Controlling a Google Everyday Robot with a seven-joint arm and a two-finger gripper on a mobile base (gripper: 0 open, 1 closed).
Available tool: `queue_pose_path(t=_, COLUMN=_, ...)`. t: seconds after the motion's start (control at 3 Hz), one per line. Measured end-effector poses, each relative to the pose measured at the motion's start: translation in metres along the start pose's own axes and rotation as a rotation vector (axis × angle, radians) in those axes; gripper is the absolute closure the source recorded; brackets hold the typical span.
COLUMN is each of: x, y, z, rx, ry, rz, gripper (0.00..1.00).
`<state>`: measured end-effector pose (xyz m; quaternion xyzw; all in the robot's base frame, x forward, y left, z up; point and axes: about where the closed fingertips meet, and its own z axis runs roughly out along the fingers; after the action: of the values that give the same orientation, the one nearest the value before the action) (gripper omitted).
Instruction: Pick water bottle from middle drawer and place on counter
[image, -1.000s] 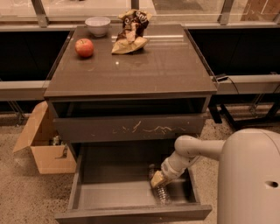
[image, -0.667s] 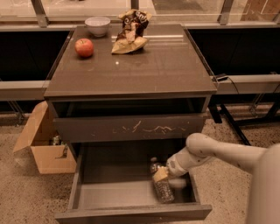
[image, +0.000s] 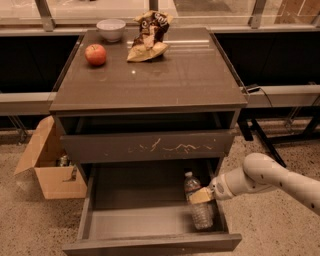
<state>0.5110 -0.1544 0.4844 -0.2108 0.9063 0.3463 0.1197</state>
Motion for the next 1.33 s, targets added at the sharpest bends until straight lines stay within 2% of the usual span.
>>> queue_pose_path(t=0.33, x=-0.002, y=0.002, z=0.004, rx=-0.003, ry=0.006, rz=-0.003, gripper=1.00)
queue_pose_path(t=0.67, x=-0.007, y=0.024, z=-0.015, rx=-0.012, ry=-0.032, rz=-0.064, gripper=1.00)
queue_pose_path(t=1.0, x=-0.012, y=0.071, z=-0.056, rx=0.019, ry=-0.102, rz=-0.199, gripper=1.00)
queue_pose_path(t=1.33, x=-0.020, y=0.136, z=-0.115, rx=0.093, ry=-0.165, rz=-0.367, gripper=1.00)
